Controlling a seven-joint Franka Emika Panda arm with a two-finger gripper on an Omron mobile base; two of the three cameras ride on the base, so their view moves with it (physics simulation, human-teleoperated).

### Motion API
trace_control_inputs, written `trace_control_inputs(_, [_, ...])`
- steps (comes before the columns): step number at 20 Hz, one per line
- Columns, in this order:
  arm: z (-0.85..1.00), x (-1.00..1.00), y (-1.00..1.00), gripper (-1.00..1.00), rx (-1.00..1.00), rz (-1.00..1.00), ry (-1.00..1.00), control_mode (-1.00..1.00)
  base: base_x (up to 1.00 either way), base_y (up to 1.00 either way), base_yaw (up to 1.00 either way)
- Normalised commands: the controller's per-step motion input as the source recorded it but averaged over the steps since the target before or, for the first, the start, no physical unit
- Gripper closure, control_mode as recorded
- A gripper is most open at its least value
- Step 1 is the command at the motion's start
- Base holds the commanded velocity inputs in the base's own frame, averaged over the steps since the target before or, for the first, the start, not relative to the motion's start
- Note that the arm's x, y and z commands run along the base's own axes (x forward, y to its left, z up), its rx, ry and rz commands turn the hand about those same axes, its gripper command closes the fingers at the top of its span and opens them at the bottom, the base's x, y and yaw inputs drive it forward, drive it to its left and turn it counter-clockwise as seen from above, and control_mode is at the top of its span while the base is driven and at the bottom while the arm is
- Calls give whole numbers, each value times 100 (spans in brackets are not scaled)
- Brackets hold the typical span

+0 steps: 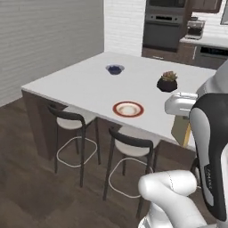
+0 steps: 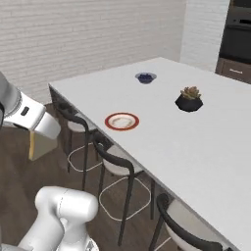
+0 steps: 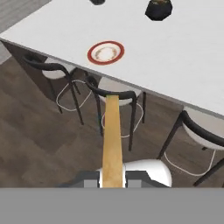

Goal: Start the toaster. Once the lever pops up, take the bread to the plate on the dining counter.

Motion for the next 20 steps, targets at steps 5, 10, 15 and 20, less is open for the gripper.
trace_control_inputs(5, [0,0,0,100,0,0,0,100,26,81,-60])
trace_control_inputs(10, [0,0,0,100,0,0,0,100,28,84,-59])
trace_control_inputs(15, [0,0,0,100,0,0,0,100,28,87,-55])
trace_control_inputs(20, [0,0,0,100,0,0,0,100,44,61,-46])
